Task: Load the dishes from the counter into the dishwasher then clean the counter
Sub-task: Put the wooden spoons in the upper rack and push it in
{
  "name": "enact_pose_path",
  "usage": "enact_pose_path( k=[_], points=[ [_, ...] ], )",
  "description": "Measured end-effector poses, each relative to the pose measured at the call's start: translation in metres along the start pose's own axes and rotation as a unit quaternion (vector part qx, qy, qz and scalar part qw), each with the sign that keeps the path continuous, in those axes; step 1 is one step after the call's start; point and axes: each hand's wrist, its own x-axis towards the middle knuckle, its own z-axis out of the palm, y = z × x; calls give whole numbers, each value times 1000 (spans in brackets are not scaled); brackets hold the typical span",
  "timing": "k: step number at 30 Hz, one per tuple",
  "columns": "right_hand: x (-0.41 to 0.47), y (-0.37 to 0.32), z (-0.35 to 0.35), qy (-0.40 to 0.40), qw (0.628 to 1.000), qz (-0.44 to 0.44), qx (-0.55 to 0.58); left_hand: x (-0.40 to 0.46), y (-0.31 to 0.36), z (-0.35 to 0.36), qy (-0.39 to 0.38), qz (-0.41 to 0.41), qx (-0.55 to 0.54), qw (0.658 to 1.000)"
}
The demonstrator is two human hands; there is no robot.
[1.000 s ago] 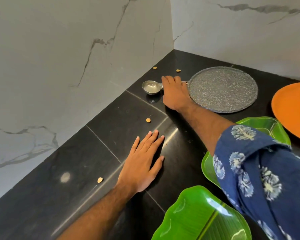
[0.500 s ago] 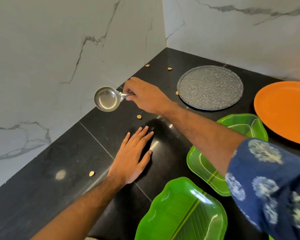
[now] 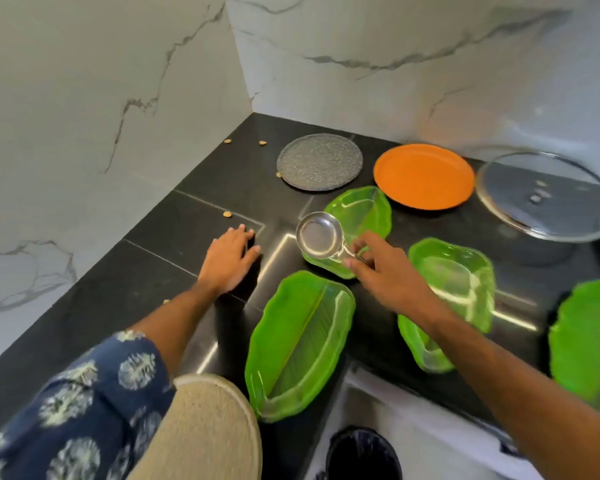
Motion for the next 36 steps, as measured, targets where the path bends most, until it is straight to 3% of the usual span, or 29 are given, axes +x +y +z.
enact_pose_path(
  k=[3, 5, 7, 10, 14, 21, 24, 29, 33, 36],
  points=[
    [-76, 5, -29, 45, 998, 45, 17, -6, 36, -30, 35, -10, -41, 998],
    [-115, 13, -44, 81, 993, 76, 26, -14, 70, -39, 107, -1, -150, 983],
    [-167, 16, -65, 129, 985, 106, 34, -41, 129, -36, 124, 55, -251, 958],
    [-245, 18, -90, 181, 973, 137, 48, -114, 230, -19, 18, 153, -344, 926],
    [-371, 21, -124, 247, 951, 165, 89, -254, 355, 15, -131, 272, -422, 855],
    [-603, 19, -134, 335, 910, 200, 138, -480, 500, 79, -364, 210, -532, 735],
    [-695, 1, -132, 324, 902, 228, 170, -555, 547, 97, -439, 189, -528, 702],
    [-811, 28, -163, 338, 866, 334, 157, -626, 615, 128, -482, 189, -449, 728],
    [-868, 59, -201, 366, 846, 367, 126, -654, 659, 155, -477, 275, -358, 754],
    [-896, 81, -228, 366, 839, 365, 168, -671, 697, 178, -457, 350, -267, 773]
  ],
)
